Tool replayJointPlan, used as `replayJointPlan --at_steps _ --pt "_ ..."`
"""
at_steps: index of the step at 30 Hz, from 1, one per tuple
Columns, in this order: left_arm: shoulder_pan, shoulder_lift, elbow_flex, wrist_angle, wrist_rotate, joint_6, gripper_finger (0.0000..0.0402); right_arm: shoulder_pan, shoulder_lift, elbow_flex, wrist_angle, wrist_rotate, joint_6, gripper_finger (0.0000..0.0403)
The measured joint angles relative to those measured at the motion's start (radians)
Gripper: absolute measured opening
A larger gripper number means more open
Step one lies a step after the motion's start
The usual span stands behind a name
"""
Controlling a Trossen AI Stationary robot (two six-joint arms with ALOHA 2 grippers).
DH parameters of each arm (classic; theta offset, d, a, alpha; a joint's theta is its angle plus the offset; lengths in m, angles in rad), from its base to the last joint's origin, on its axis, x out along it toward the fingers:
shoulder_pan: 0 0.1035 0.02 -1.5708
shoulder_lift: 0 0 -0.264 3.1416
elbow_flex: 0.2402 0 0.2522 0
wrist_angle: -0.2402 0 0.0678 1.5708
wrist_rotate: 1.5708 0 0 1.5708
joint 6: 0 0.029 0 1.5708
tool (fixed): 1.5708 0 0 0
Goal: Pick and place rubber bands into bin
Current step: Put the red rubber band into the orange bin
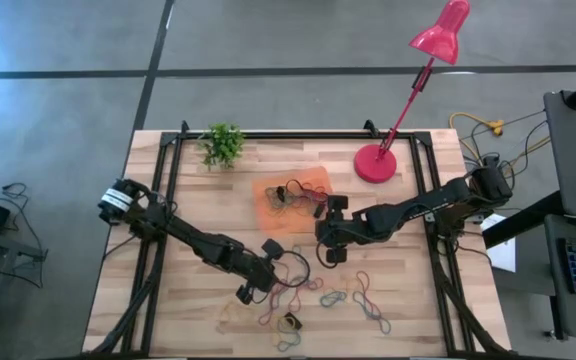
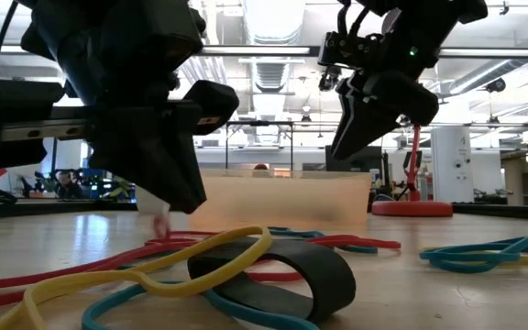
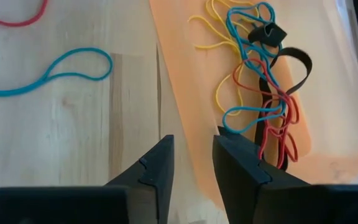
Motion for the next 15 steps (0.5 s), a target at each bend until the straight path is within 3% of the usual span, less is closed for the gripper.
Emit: replayJointPlan --at_steps 9,15 --pt "0.0 -0.001 0.0 -0.017 -0.004 0.001 0.0041 0.007 0.0 -0.013 -0.002 0.0 0.026 0.0087" --pt "-0.001 -0.011 0.001 -0.119 -0.007 0.001 0.0054 0.028 0.0 -0.017 -0.003 -0.001 0.027 0.008"
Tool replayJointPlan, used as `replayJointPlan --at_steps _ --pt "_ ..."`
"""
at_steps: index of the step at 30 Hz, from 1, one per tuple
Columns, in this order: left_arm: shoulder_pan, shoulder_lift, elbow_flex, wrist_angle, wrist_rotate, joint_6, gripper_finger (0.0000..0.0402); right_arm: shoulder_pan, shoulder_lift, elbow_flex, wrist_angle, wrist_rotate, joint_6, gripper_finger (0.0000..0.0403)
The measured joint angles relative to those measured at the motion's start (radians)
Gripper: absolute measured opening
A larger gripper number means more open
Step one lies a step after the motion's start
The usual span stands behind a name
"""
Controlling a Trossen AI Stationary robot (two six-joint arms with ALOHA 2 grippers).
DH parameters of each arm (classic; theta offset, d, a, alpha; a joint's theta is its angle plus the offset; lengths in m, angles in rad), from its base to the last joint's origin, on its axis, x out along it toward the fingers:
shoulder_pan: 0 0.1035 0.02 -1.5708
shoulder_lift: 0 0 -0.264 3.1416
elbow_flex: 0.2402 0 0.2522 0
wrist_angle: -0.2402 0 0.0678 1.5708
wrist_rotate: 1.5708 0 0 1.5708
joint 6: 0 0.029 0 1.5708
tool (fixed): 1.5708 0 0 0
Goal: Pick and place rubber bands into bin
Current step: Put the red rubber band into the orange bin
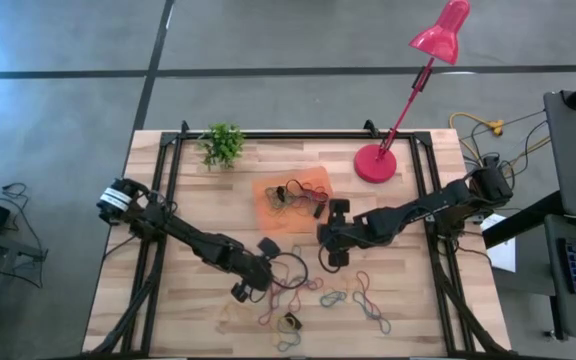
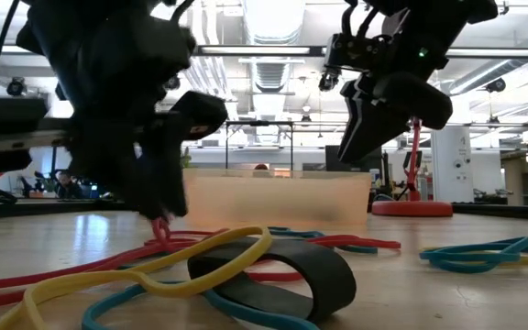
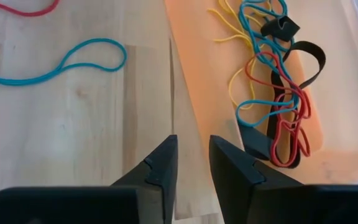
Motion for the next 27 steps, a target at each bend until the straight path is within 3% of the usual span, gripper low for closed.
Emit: replayJointPlan --at_steps 27 --pt "-0.012 0.038 -0.004 0.086 0.034 -0.016 0.0054 0.005 0.0 -0.002 0.003 0.0 0.006 0.0064"
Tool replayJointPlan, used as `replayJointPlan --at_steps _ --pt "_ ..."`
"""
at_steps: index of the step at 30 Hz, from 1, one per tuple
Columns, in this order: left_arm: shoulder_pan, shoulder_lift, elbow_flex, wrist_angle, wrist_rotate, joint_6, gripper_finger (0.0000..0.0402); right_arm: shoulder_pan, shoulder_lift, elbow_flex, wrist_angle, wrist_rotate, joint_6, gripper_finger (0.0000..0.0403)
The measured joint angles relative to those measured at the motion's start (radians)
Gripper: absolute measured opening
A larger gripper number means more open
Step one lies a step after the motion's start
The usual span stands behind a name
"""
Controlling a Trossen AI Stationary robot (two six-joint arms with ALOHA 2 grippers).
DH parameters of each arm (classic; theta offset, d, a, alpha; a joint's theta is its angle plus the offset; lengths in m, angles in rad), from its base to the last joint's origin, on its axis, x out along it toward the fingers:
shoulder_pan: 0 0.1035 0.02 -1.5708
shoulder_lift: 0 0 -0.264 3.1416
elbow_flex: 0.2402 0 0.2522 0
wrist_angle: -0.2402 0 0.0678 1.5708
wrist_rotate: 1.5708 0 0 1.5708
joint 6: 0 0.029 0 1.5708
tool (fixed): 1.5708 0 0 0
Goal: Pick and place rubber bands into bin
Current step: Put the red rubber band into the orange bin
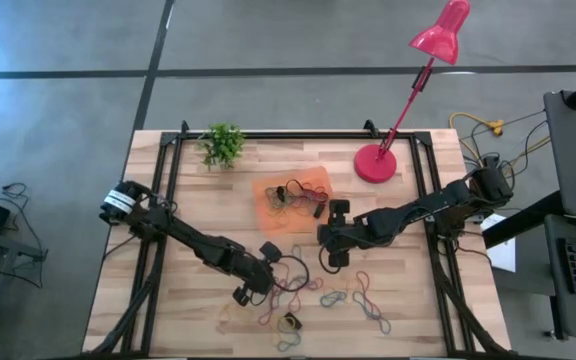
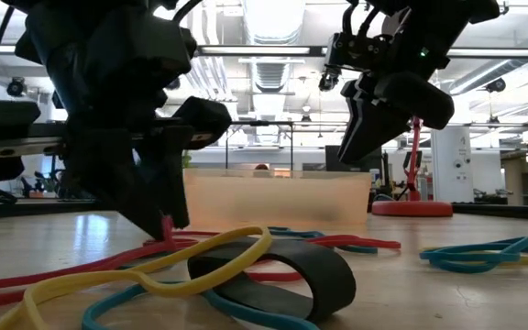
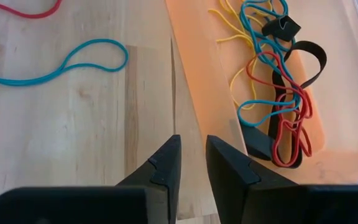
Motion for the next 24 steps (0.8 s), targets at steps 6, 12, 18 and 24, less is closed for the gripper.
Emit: replayJointPlan --at_steps 6,12,18,24 --pt "0.001 0.001 0.0 0.049 -0.006 0.008 0.0054 0.0 0.0 0.0 0.0 0.0 0.005 0.0066" --pt "0.002 0.001 0.0 0.054 -0.007 0.018 0.0054 0.0 0.0 0.0 0.0 0.0 0.009 0.0061" --pt "0.002 0.013 0.0 0.054 -0.006 0.018 0.0054 0.0 0.0 0.0 0.0 0.0 0.018 0.0063" --pt "0.002 0.058 0.01 0.09 -0.006 0.017 0.0048 0.007 0.0 -0.001 0.001 0.0 0.023 0.006"
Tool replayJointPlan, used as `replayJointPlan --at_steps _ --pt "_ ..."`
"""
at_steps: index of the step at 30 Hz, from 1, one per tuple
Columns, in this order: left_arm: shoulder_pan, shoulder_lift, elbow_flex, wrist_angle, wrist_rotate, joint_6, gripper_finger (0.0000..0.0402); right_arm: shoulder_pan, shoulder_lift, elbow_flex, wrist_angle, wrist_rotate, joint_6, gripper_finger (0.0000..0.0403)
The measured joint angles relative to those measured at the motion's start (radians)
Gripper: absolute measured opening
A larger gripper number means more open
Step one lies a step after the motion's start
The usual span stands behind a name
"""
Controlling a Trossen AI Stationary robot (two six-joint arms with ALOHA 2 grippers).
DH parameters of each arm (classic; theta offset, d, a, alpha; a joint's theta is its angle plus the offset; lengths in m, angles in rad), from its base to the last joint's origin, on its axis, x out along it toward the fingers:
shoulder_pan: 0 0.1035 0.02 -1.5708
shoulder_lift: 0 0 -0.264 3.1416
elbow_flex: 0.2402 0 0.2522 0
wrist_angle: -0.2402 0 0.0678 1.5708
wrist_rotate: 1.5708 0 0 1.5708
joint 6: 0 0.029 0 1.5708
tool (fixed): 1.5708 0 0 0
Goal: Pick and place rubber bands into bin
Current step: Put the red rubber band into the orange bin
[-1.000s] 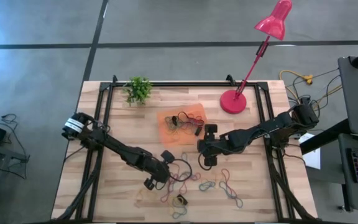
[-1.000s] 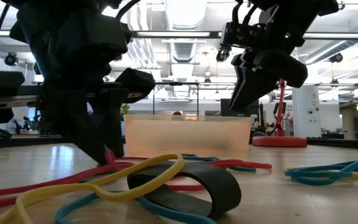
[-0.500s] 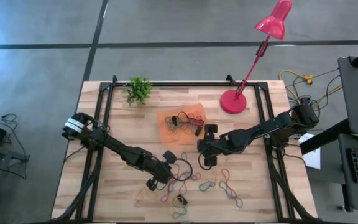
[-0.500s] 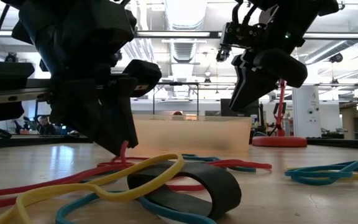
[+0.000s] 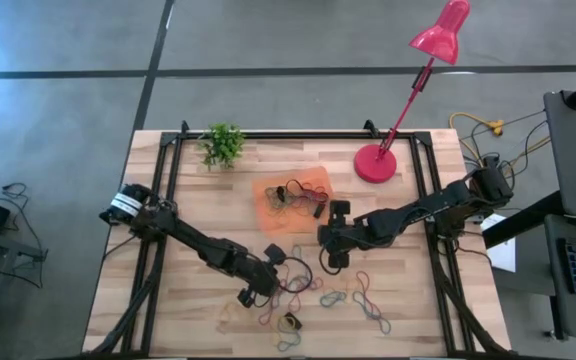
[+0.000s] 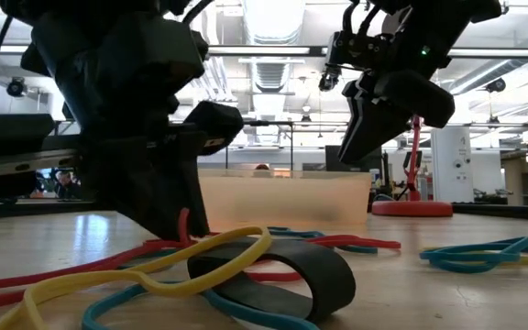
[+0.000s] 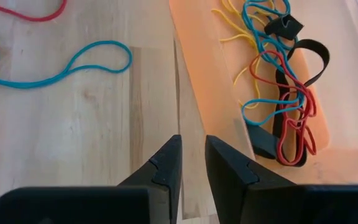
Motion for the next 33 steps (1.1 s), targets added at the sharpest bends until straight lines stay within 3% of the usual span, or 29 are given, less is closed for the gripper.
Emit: replayJointPlan --at_steps 5,11,20,26,33 --pt "-0.001 -0.009 -0.003 0.007 -0.026 0.001 0.0005 0.009 0.001 -0.007 -0.003 0.0 0.007 0.006" --pt "0.002 -0.061 -0.002 -0.013 -0.094 0.011 0.0001 0.014 0.001 -0.013 -0.003 0.0 0.016 0.0061" --pt "0.033 -0.26 -0.007 -0.098 -0.307 0.086 0.0 0.017 0.001 -0.02 -0.003 0.0 0.023 0.0061" --pt "0.146 -0.396 -0.011 -0.143 -0.378 0.154 0.0 0.027 0.001 -0.024 0.0 0.0 0.031 0.0061" --pt "0.353 -0.496 -0.016 -0.129 -0.374 0.239 0.0 0.039 0.001 -0.029 0.0 0.0 0.045 0.006"
